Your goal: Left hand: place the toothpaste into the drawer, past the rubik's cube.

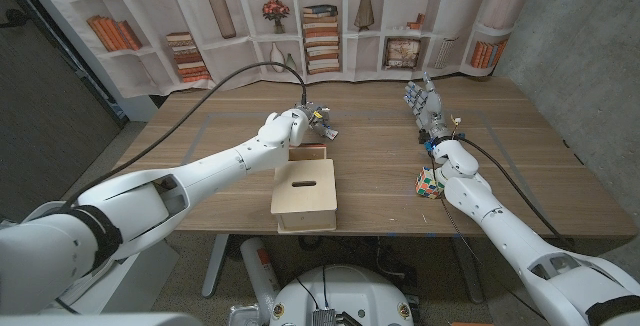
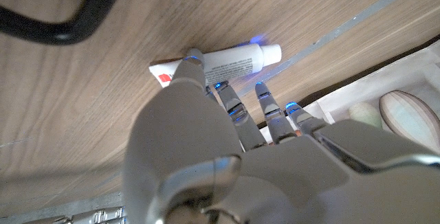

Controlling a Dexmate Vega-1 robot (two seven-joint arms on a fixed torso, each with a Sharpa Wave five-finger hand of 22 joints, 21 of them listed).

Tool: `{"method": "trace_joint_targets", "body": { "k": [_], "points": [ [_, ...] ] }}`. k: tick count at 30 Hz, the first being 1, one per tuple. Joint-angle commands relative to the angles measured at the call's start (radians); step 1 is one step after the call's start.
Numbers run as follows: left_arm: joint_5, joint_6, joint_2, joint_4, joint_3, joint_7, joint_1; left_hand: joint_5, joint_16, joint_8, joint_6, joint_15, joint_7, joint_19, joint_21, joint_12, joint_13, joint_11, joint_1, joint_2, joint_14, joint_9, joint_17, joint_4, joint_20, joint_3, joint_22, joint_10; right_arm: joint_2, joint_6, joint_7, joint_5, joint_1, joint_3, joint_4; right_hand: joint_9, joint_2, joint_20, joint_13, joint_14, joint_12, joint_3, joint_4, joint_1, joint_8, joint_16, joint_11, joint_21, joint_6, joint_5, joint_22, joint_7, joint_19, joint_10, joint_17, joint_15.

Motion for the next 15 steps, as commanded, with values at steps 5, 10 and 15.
{"method": "trace_joint_targets", "body": {
  "k": [5,10,15],
  "points": [
    [0.014,0.048,0.025,-0.06,-0.025,0.0,0.021,-0.006,0.005,0.003,0.009,-0.148,0.0,0.001,0.003,-0.009,-0.001,0.005,0.011,-0.006,0.007,-0.003,0.006,-0.004,0.001,0.0,0.004,0.004,-0.006,-0.006,0.004,0.005,-0.005,0.002,-0.009,0.002,0.009,0.002,0.005,0.007,0.001,0.0,-0.003,0.0,-0.001,0.0,0.0,-0.003,0.008,-0.003,0.003,-0.002,0.006,0.005,0.001,0.002],
    [0.01,0.054,0.036,-0.08,-0.042,0.021,0.036,-0.008,0.003,-0.001,0.005,-0.147,0.0,0.0,0.002,-0.012,-0.001,0.005,0.01,-0.008,0.004,-0.004,0.006,-0.002,0.001,-0.002,0.004,0.002,-0.008,-0.007,0.005,0.005,-0.005,0.003,-0.01,0.002,0.01,0.002,0.005,0.007,0.001,0.0,-0.003,0.0,-0.001,0.0,-0.002,-0.005,0.008,-0.003,0.003,-0.001,0.006,0.005,0.001,0.002],
    [0.007,0.059,0.038,-0.086,-0.049,0.021,0.037,-0.01,0.002,-0.005,-0.001,-0.147,0.0,-0.001,0.002,-0.016,-0.002,0.005,0.008,-0.008,0.002,-0.005,0.006,0.0,0.001,-0.004,0.004,-0.001,-0.006,-0.006,0.01,0.008,-0.002,0.002,-0.003,0.002,0.01,0.002,0.005,0.008,0.002,-0.001,-0.004,0.0,-0.001,0.0,0.001,-0.007,0.009,-0.003,0.004,-0.001,0.007,0.007,0.001,0.003]
  ]
}}
